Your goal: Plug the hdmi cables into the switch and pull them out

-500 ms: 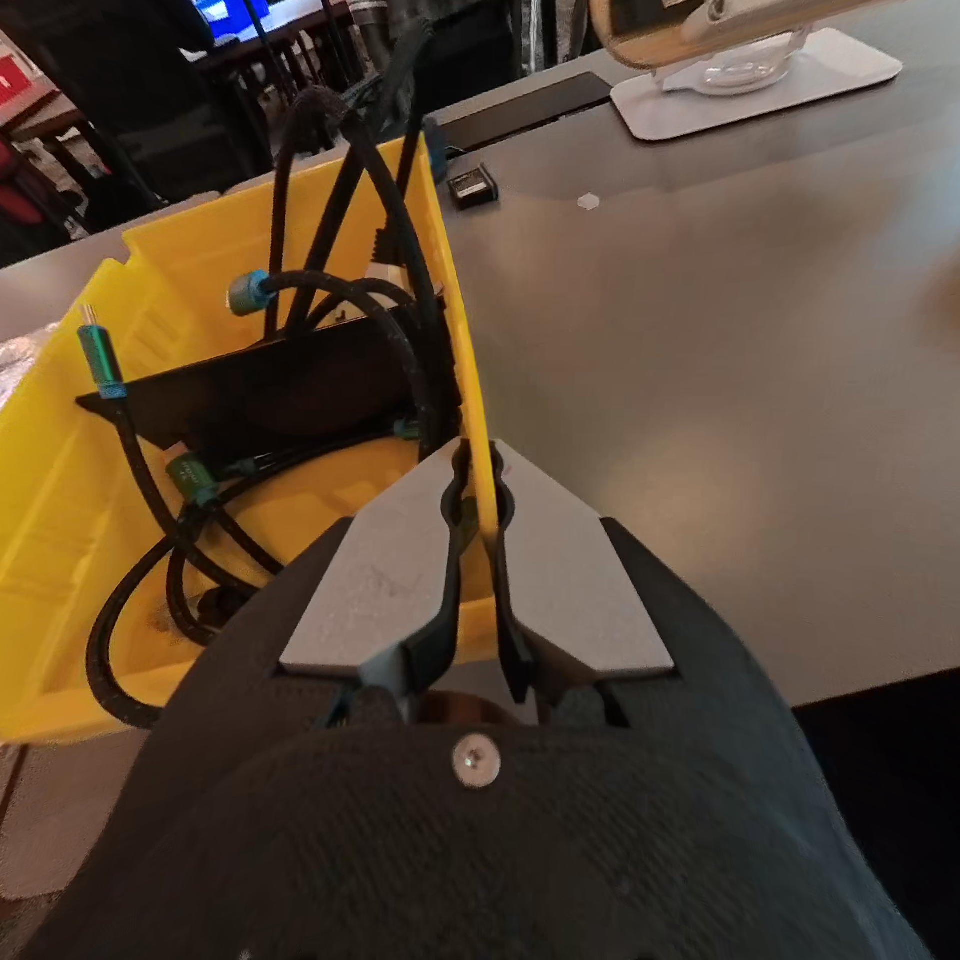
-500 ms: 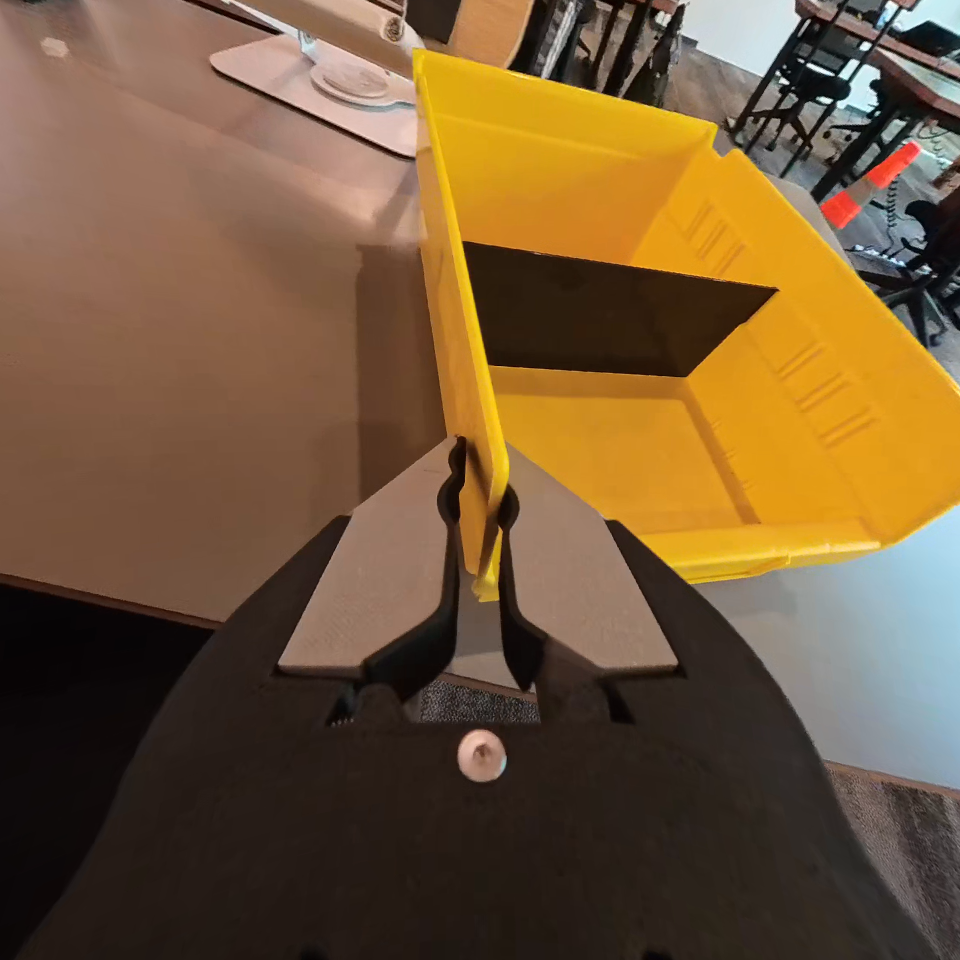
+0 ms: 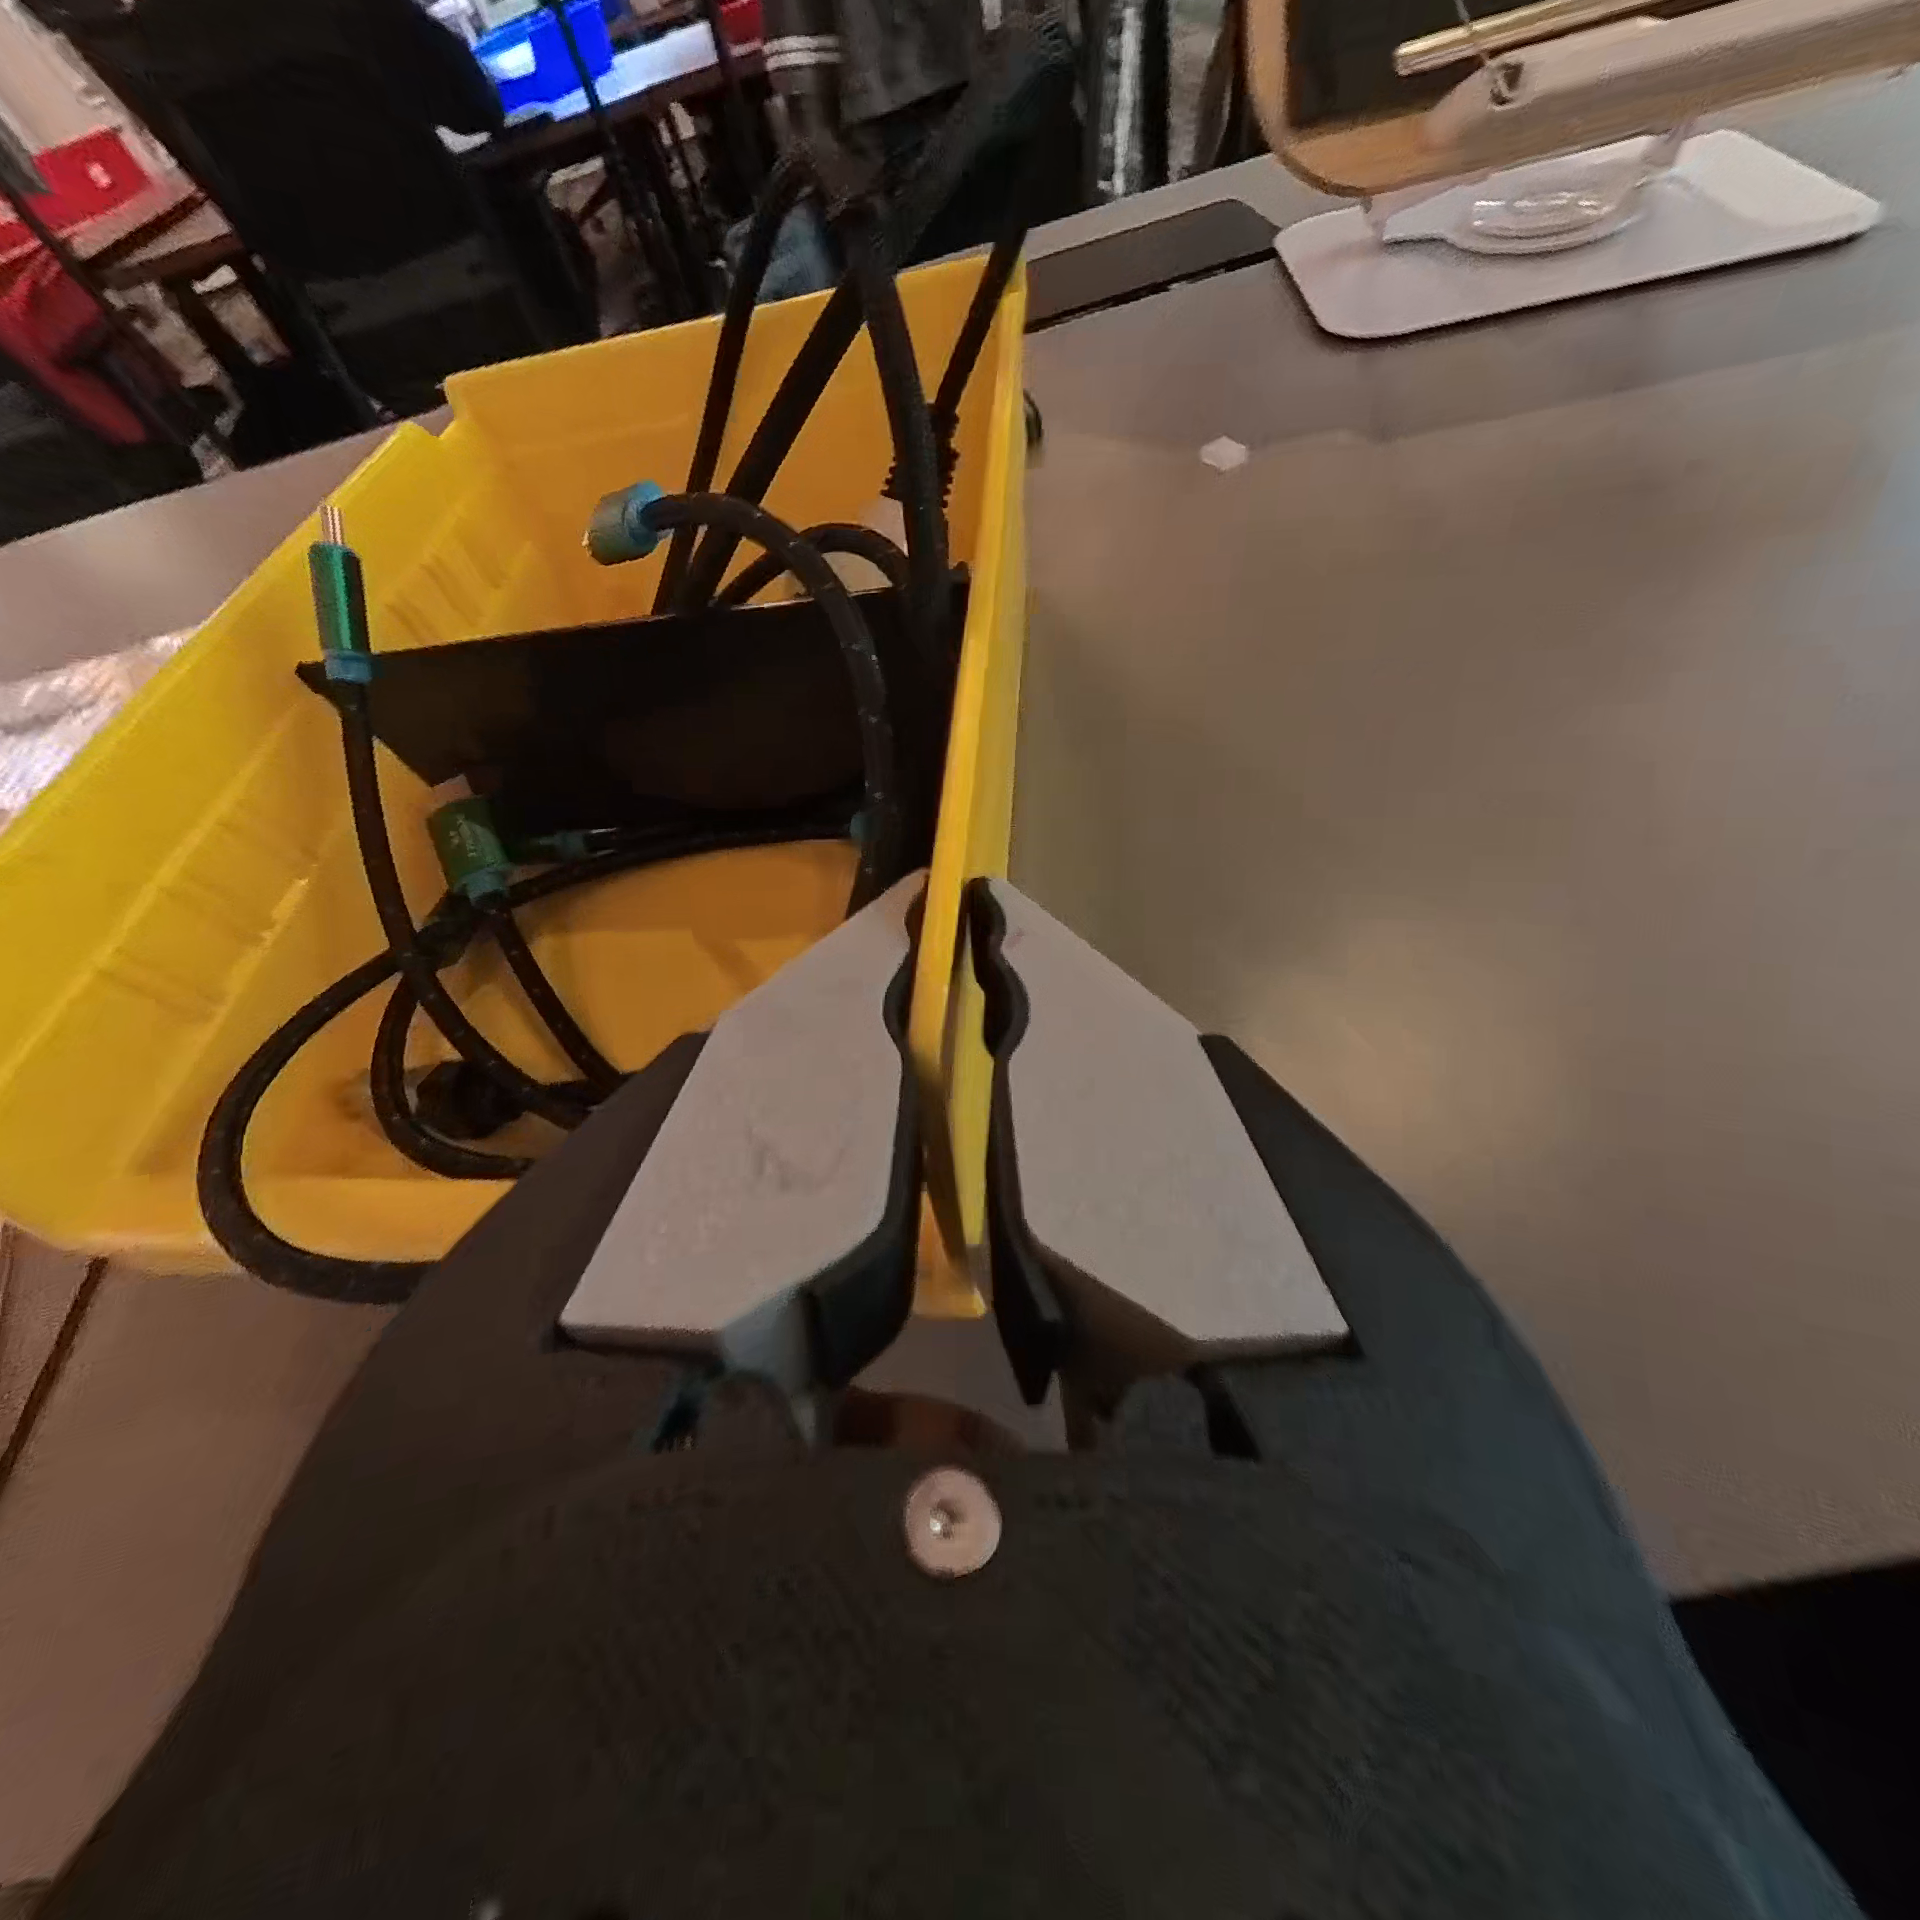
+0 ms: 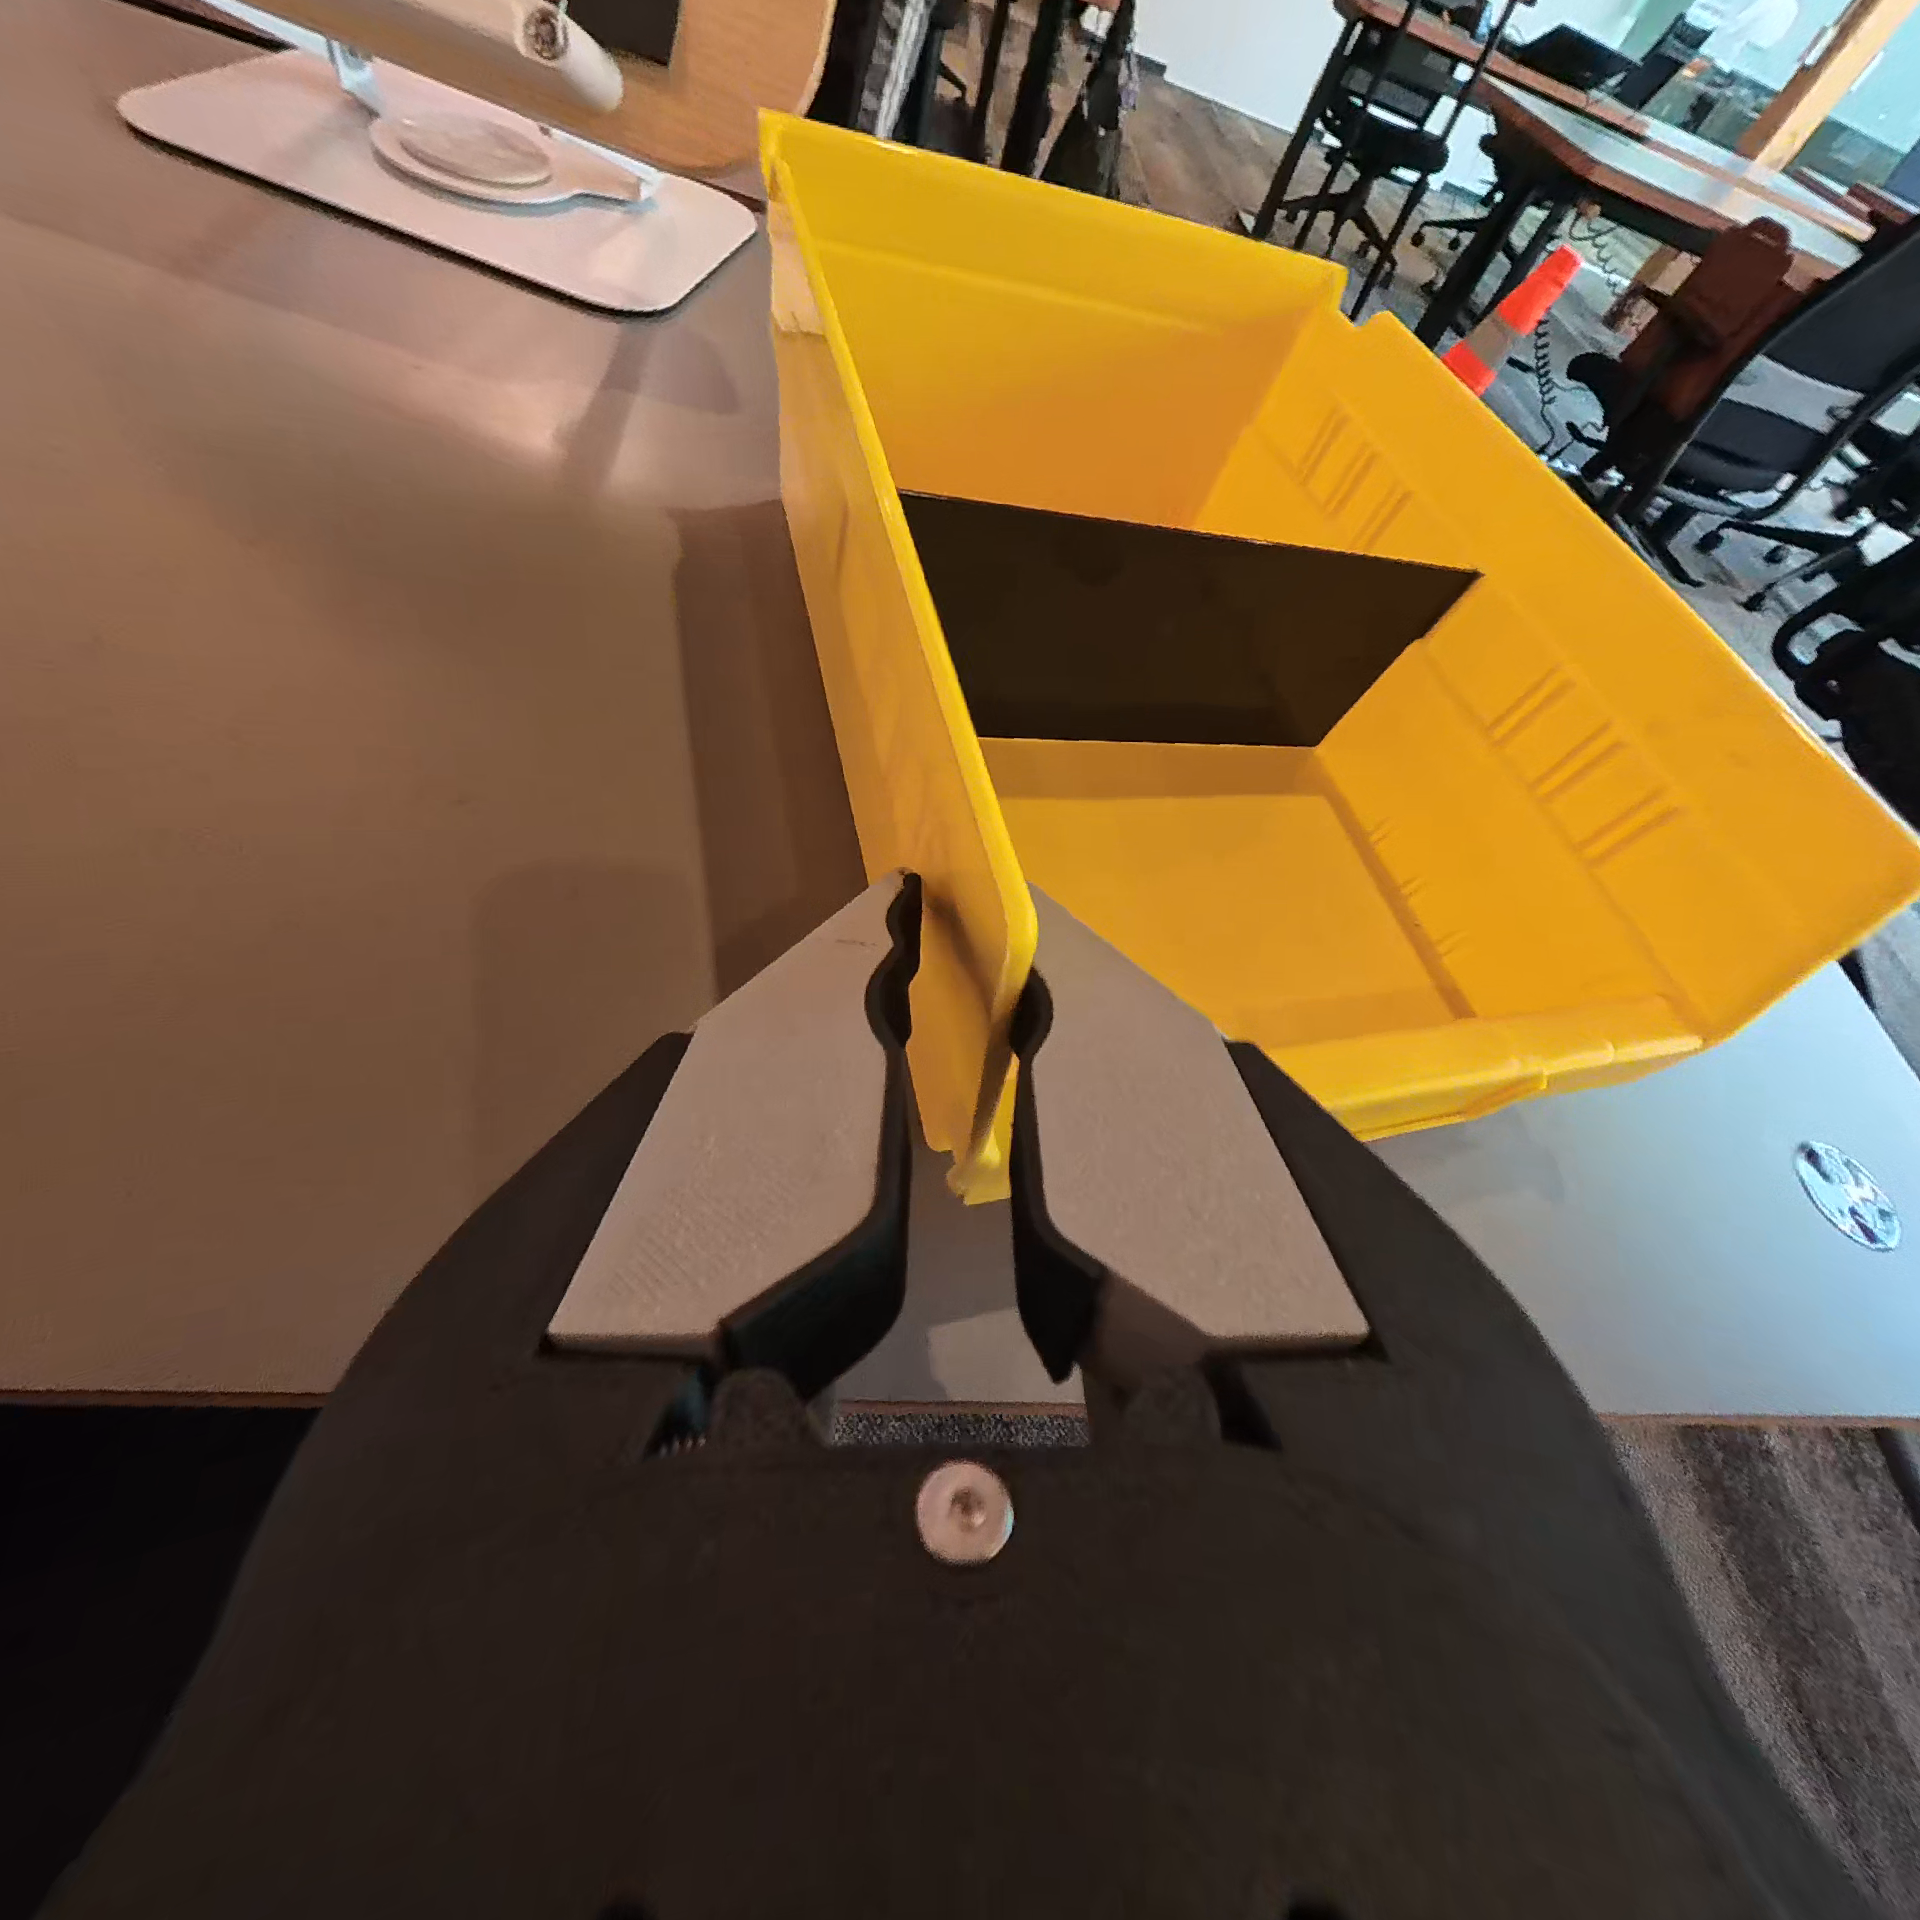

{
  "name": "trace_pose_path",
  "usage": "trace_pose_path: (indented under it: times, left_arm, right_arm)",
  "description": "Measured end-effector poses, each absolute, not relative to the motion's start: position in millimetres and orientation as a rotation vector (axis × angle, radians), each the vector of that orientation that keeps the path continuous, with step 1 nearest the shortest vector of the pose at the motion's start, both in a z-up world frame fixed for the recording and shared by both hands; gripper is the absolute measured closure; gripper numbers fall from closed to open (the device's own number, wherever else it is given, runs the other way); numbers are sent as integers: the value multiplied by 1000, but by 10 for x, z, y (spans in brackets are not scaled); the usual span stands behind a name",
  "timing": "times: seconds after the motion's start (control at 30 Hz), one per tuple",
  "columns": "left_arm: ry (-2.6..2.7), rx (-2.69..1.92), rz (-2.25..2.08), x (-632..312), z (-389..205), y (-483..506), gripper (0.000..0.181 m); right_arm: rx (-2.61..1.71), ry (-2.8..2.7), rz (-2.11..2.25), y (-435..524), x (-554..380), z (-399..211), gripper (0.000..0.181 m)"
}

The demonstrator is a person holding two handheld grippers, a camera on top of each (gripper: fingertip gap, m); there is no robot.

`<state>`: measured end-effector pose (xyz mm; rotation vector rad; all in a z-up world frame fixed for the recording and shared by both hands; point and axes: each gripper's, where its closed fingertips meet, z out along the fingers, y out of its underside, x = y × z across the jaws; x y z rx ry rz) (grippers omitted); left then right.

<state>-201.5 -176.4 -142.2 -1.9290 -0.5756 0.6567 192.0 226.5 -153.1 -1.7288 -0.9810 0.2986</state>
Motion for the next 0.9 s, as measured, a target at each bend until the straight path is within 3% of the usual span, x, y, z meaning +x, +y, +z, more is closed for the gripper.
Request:
trace_pose_path:
  times: [0.2, 0.3, 0.43, 0.67, 0.9]
  left_arm:
    - [-624, -1939, 663, -2005, -1462, -1757, 176]
    - [-615, -1968, 539, -1839, -1501, -1762, 144]
    - [-614, -2045, 553, -1760, -1559, -2019, 126]
    - [-589, -2059, 509, -1707, -1308, -2384, 127]
    - [-625, -1955, 485, -1751, -1014, -2359, 133]
  right_arm:
    - [-1686, -976, 140, 2282, 2104, -1552, 160]
    - [-1698, -1014, 157, 2139, 2199, -1497, 151]
    - [-1583, -1012, 300, 1790, 2345, -1092, 136]
    - [-1403, -1210, 883, 950, 1960, -529, 133]
    - [-1395, -1535, 1191, 542, 687, -978, 130]
